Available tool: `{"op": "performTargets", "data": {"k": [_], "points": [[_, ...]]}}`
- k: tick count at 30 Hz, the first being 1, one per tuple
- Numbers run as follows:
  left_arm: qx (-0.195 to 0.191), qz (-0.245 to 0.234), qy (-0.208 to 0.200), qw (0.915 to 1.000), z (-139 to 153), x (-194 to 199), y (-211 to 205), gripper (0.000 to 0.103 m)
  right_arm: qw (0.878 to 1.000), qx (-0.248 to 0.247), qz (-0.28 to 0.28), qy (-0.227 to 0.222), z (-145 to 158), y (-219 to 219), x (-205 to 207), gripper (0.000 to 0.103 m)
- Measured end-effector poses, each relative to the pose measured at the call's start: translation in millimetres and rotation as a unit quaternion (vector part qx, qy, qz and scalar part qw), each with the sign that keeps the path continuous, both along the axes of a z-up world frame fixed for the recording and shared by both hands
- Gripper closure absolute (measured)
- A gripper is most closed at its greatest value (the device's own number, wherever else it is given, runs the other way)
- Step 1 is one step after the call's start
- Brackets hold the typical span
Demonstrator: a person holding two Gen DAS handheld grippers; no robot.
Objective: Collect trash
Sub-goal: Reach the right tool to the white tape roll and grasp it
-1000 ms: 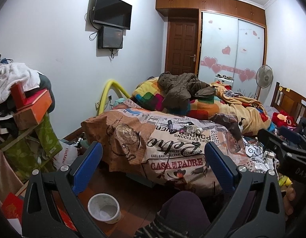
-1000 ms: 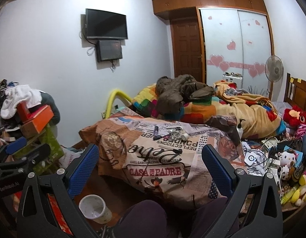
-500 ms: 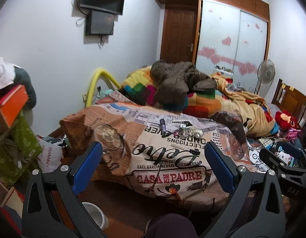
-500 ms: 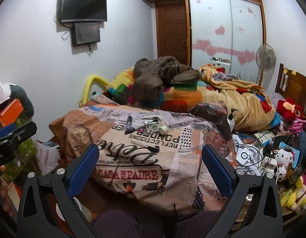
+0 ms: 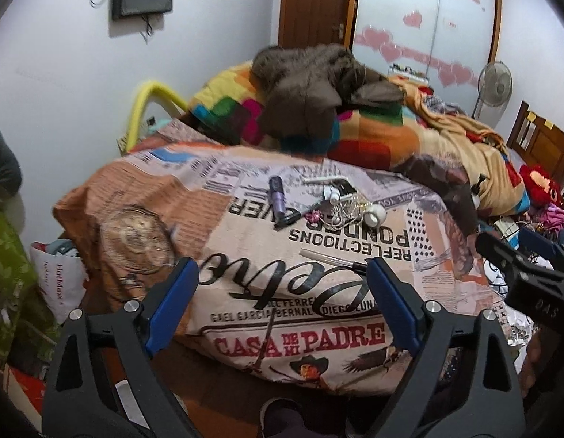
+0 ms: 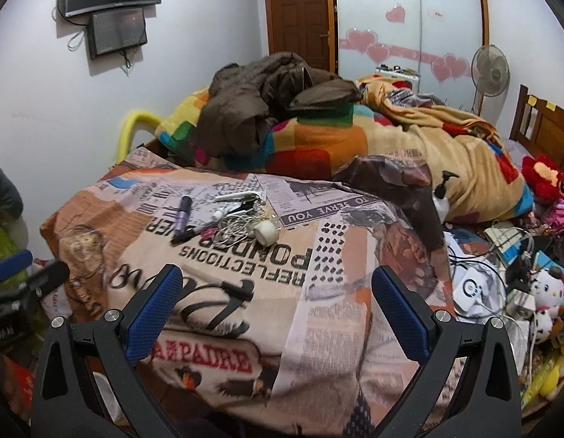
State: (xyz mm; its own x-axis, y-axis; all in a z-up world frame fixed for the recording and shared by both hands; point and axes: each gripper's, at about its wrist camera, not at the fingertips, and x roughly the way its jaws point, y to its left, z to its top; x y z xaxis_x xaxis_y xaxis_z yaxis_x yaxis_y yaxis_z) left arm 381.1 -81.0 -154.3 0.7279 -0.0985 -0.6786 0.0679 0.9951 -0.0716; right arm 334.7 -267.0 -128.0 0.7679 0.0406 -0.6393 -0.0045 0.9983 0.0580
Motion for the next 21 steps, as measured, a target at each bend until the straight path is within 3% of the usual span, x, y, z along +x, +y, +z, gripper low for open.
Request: {"op": "performTargets", "data": {"k": [7,11,21], "points": [[-0.021,-0.001,0.032,0.9993,-39,50,-13,0.01,0.998,0.021,0.041,0.034,-39,-13,63,0.004],[-0.012,0.005,0.044,0.9989,-59,72,-16,0.01,0.994,0.033,0.08,0.061,-58,-14,100,0.017],[-0.034,0.006,0.086,0.9957,-98,105,-22,0.01,0.981,0.058,0.131,0.135,-105,-4,163,0.05]]}}
